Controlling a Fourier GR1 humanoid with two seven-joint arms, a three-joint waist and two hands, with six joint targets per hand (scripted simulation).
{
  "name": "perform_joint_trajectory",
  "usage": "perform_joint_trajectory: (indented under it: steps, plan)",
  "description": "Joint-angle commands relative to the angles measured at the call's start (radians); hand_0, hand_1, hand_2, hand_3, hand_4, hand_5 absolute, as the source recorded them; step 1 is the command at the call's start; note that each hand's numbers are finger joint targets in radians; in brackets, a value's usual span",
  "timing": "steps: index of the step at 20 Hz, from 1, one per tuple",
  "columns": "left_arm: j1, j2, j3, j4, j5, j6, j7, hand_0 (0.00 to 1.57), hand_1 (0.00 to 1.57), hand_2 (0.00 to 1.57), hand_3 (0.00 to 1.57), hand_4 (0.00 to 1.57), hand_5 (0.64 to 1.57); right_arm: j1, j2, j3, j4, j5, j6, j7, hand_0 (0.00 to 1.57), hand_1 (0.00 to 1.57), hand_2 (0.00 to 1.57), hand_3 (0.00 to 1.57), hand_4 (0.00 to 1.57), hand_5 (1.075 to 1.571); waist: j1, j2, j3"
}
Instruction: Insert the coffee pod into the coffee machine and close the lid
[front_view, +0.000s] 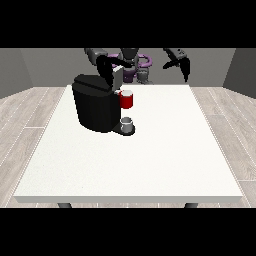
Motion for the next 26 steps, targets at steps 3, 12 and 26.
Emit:
perform_joint_trajectory:
  steps: [3, 12, 26]
  plan:
    - [-0.050, -0.016, -0.009, -0.016, 0.013, 0.004, 0.051, 0.00, 0.00, 0.00, 0.00, 0.40, 1.571, -0.052, 0.051, 0.095, -0.026, 0.075, -0.011, -0.036, 0.00, 0.00, 0.00, 0.00, 0.00, 1.571, 0.073, -0.001, -0.0088]
    - [-0.089, -0.016, -0.041, 0.011, 0.016, -0.042, -0.016, 0.00, 0.00, 0.00, 0.00, 0.43, 1.571, -0.164, -0.004, 0.086, -0.119, 0.116, -0.050, 0.076, 0.00, 0.00, 0.00, 0.00, 0.24, 1.571, 0.182, 0.078, -0.0097]
    - [-0.221, -0.002, -0.060, -0.006, 0.046, -0.100, 0.005, 0.00, 0.00, 0.00, 0.00, 0.25, 1.571, -0.216, -0.116, 0.063, -0.262, 0.142, -0.026, 0.204, 0.00, 0.00, 0.00, 0.00, 0.00, 1.571, 0.338, 0.215, -0.0084]
